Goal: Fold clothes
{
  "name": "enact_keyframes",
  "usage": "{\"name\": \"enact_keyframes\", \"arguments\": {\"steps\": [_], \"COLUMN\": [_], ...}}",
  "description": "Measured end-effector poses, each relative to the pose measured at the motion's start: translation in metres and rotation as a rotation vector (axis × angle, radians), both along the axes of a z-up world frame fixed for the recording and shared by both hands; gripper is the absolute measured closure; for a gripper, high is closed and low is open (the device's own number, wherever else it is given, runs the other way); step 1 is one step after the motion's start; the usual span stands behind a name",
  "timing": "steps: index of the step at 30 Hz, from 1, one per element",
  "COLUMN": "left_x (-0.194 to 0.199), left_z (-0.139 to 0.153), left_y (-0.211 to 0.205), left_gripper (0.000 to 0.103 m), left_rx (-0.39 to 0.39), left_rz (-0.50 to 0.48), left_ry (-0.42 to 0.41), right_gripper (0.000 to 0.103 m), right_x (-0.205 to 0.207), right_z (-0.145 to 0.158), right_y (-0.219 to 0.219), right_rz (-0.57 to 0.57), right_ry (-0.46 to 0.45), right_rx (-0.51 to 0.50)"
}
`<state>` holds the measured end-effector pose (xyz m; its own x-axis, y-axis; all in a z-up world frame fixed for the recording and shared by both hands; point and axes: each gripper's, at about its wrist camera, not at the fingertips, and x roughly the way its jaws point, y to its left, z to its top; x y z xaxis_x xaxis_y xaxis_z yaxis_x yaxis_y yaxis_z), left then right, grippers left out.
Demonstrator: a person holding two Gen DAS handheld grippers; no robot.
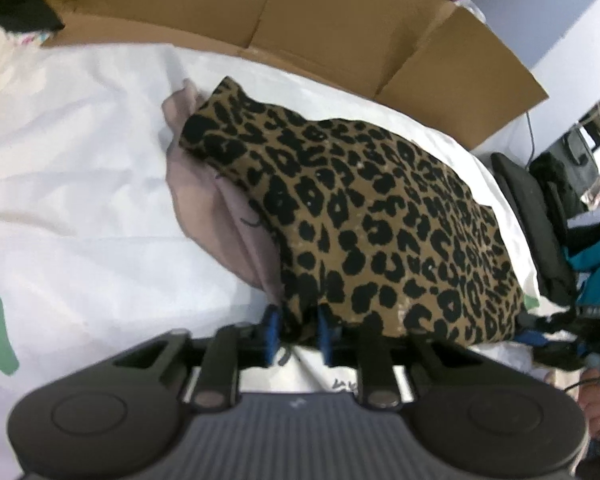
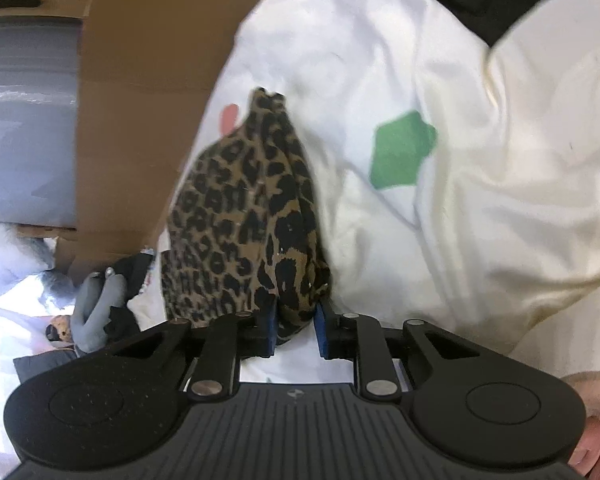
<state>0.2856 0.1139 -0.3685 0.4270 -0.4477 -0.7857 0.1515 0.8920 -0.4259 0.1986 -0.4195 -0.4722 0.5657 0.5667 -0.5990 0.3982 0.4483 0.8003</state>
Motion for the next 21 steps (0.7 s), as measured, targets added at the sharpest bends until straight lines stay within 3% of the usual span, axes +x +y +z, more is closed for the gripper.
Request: {"name": "enact_keyframes", "arguments": {"steps": [4, 6, 8, 10, 21], "left_x": [0.002, 0.003, 0.003, 0.003, 0.003], "left_z": [-0.005, -0.007, -0.006, -0.005, 0.021], "left_y": [-0.001, -0.003, -0.005, -0.008, 0.004], "left_gripper": [0.056, 0.057, 0.080, 0.092, 0.097], "left_rx": [-0.039, -0.049, -0.028, -0.012, -0.019], "left_rz": [-0.010, -0.013, -0.019, -0.019, 0.025], "left_ry": [-0.001, -0.001, -0.001, 0.002, 0.041], "right_gripper": [0.071, 0.071, 0.074, 0.087, 0.094], "right_x": [0.005, 0.007, 0.006, 0.006, 0.005], "right_z": [-0.013, -0.017, -0.017, -0.016, 0.006], "right_y": [0.005, 0.007, 0.006, 0.006, 0.014], "right_rz": [-0.025, -0.043, -0.059, -0.069, -0.005], "right_ry": [0.010, 0.007, 0.003, -0.002, -0.030], "right_rx": [0.060, 0.079, 0.083, 0.079, 0.068]}}
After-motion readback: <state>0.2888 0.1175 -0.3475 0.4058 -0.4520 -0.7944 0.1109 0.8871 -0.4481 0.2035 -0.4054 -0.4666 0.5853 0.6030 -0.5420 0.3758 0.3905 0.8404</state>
